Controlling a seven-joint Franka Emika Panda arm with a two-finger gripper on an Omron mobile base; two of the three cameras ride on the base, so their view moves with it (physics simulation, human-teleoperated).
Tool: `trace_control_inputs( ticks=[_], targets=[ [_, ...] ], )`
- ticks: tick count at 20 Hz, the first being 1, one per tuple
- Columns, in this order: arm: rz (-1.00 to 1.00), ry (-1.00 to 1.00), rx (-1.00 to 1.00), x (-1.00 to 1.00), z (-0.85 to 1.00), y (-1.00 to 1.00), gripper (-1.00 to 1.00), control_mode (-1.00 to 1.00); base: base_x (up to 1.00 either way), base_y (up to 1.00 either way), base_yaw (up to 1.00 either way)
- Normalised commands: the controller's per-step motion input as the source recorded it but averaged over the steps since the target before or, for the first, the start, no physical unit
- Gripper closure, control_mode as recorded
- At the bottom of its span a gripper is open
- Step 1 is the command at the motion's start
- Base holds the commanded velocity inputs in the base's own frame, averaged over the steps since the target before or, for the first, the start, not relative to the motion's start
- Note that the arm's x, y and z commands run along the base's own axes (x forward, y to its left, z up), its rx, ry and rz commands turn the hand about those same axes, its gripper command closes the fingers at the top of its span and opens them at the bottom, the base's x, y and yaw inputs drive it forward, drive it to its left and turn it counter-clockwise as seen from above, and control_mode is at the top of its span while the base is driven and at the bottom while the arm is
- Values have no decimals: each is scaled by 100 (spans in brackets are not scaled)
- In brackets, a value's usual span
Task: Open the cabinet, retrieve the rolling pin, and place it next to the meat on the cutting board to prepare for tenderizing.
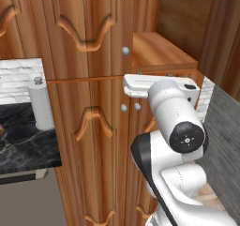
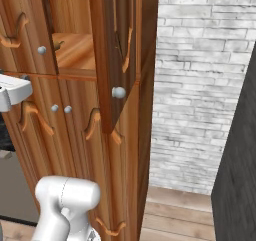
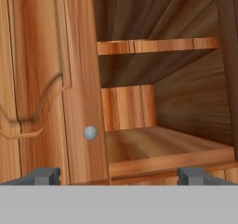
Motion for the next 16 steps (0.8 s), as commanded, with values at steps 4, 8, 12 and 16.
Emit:
trace_control_inputs(
  ticks=[4,8,12,16],
  targets=[
    [0,0,0,0,0,0,-100,-100,0,0,0],
    [0,0,0,0,0,0,-100,-100,0,0,0],
    [0,0,0,0,0,0,-100,-100,0,0,0],
    [0,0,0,1,0,0,-100,-100,0,0,0]
  ],
)
